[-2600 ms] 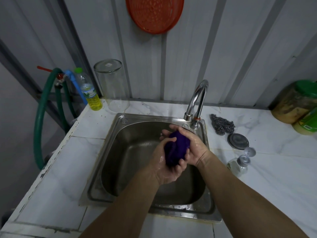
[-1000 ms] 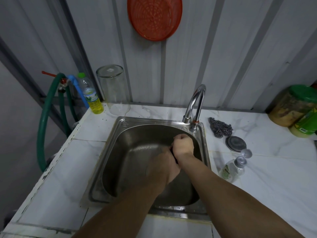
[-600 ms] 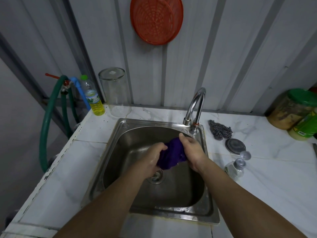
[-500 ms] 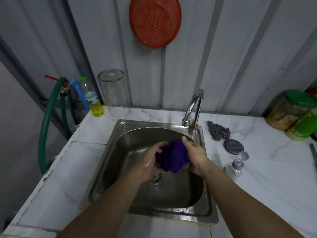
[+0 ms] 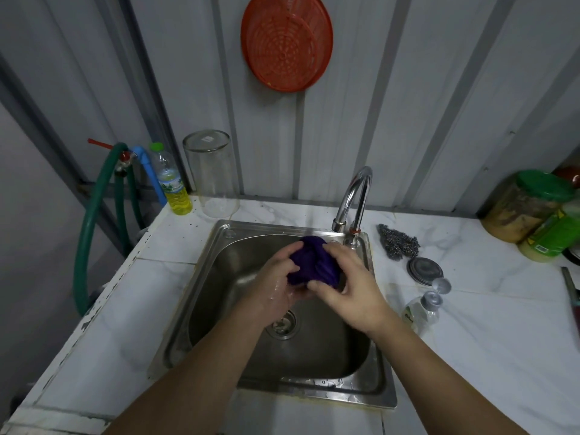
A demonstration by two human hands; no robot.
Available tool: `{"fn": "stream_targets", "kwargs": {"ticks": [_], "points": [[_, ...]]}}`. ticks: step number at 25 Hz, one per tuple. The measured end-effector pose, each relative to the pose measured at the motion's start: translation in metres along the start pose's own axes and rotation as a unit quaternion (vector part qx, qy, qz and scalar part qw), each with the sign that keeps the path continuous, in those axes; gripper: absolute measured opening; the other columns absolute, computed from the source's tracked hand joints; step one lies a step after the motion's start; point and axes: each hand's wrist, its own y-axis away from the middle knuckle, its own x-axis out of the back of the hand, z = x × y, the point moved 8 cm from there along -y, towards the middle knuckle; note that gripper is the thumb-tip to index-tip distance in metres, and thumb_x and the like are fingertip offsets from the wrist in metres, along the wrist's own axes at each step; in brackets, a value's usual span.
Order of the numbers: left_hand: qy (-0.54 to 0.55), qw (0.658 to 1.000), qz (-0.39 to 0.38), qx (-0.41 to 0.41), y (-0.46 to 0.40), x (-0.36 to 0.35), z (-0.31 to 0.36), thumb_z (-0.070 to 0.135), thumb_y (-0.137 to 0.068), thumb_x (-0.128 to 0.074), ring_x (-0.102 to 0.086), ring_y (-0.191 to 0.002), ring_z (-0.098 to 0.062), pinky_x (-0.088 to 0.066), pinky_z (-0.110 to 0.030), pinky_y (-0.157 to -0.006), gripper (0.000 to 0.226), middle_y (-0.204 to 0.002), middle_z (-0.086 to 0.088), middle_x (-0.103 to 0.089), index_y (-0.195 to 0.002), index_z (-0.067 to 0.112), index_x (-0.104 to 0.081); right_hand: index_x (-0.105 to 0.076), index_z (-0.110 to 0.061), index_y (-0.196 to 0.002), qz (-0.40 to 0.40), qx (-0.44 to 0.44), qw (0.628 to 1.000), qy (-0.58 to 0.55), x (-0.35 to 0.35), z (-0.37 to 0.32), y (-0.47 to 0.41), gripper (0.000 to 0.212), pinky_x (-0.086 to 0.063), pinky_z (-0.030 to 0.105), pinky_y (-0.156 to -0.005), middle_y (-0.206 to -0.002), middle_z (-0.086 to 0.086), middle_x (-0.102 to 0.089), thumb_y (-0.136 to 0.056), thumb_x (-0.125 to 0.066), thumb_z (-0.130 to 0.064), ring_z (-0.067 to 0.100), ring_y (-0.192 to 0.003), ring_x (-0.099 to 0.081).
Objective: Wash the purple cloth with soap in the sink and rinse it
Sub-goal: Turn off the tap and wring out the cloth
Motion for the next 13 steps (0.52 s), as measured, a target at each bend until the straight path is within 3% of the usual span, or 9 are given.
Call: {"fn": "stream_targets", "kwargs": {"ticks": [2, 3, 5, 7, 9, 13], "points": [[-0.038, 0.999, -0.007, -0.008, 0.002, -0.001, 0.002, -0.008, -0.09, -0.036, -0.071, -0.097, -0.03, -0.063, -0.041, -0.07, 0.055, -0.114, -0.011, -0.072, -0.128, 0.023, -0.06, -0.065, -0.018, -0.124, 0.067, -0.04, 0.997, -0.017, 0.007, 0.007, 0.0, 0.034, -0.05, 0.026, -0.1, -0.121, -0.004, -0.067, -0.093, -0.064, -0.03, 0.007, -0.111, -0.062], [-0.056, 0.998, -0.009, -0.012, 0.003, 0.001, 0.002, -0.011, -0.089, -0.036, -0.071, -0.1, -0.033, -0.063, -0.043, -0.072, 0.058, -0.118, -0.013, -0.07, -0.128, 0.024, -0.061, -0.069, -0.019, -0.115, 0.108, -0.093, 0.986, -0.091, 0.012, 0.019, 0.001, 0.02, -0.055, 0.031, -0.092, -0.111, 0.0, -0.072, -0.097, -0.06, -0.02, 0.009, -0.1, -0.068], [-0.099, 0.995, -0.011, -0.024, 0.006, 0.005, 0.0, -0.015, -0.085, -0.036, -0.075, -0.093, -0.032, -0.062, -0.045, -0.072, 0.066, -0.121, -0.013, -0.067, -0.132, 0.026, -0.06, -0.07, -0.018, -0.103, 0.156, -0.206, 0.931, -0.257, 0.012, 0.041, 0.006, 0.02, -0.06, 0.033, -0.075, -0.098, 0.01, -0.074, -0.102, -0.052, -0.01, 0.014, -0.079, -0.07], [-0.158, 0.986, -0.003, -0.042, 0.008, 0.008, -0.004, -0.017, -0.084, -0.038, -0.077, -0.088, -0.026, -0.064, -0.04, -0.069, 0.07, -0.126, -0.005, -0.063, -0.13, 0.032, -0.058, -0.067, -0.015, -0.099, 0.175, -0.261, 0.895, -0.316, 0.011, 0.053, 0.011, 0.017, -0.058, 0.04, -0.069, -0.091, 0.016, -0.071, -0.103, -0.051, -0.013, 0.023, -0.074, -0.067], [-0.254, 0.965, 0.017, -0.059, 0.007, 0.011, -0.008, -0.014, -0.085, -0.045, -0.073, -0.093, -0.025, -0.062, -0.032, -0.065, 0.069, -0.125, 0.0, -0.062, -0.124, 0.042, -0.053, -0.064, -0.011, -0.099, 0.175, -0.261, 0.895, -0.316, 0.011, 0.052, 0.01, 0.009, -0.054, 0.047, -0.07, -0.088, 0.018, -0.068, -0.1, -0.057, -0.018, 0.031, -0.075, -0.064], [-0.366, 0.929, 0.056, -0.021, 0.001, 0.023, -0.022, 0.019, -0.08, -0.067, -0.072, -0.092, -0.024, -0.062, -0.038, -0.073, 0.06, -0.117, -0.002, -0.063, -0.133, 0.03, -0.04, -0.065, -0.003, -0.097, 0.147, -0.269, 0.878, -0.367, 0.011, 0.044, -0.004, 0.022, -0.055, 0.046, -0.078, -0.084, 0.018, -0.071, -0.094, -0.069, -0.024, 0.033, -0.078, -0.067]]}}
